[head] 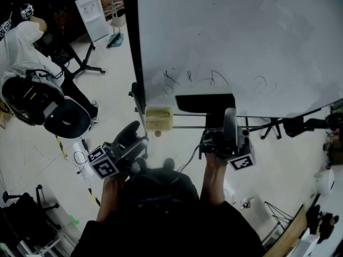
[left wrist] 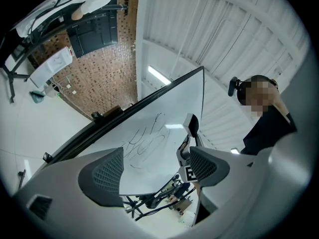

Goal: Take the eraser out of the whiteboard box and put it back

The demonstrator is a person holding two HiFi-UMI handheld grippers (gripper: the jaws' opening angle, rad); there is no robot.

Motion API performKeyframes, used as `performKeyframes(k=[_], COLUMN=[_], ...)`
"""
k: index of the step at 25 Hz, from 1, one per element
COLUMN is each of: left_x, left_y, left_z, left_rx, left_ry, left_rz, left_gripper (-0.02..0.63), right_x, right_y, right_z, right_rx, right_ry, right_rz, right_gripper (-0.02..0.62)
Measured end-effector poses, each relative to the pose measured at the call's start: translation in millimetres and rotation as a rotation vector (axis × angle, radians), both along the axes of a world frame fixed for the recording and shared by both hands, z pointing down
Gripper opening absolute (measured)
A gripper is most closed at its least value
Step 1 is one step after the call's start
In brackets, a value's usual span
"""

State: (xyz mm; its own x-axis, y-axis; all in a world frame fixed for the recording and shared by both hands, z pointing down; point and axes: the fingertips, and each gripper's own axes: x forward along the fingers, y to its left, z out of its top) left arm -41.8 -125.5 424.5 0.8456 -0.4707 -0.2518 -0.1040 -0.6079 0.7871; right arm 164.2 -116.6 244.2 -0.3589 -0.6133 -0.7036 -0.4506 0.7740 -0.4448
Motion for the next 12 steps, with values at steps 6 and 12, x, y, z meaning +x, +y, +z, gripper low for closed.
performKeyframes(k=[6,12], left_x=[3,5], left_y=[-1,-2], left_z=[-2,-2], left_rx=[0.004,0.006], left_ry=[-0.001,-0.003], left_rz=[0.006,0.009], left_gripper=[0.408,0.408], right_x=[14,25], right_y=[3,4], right_z=[-8,-11], right_rx=[0.018,0.034], right_ry=[-0.07,-0.123], right_rz=[0.005,0.0], right_gripper=[0.149,0.149])
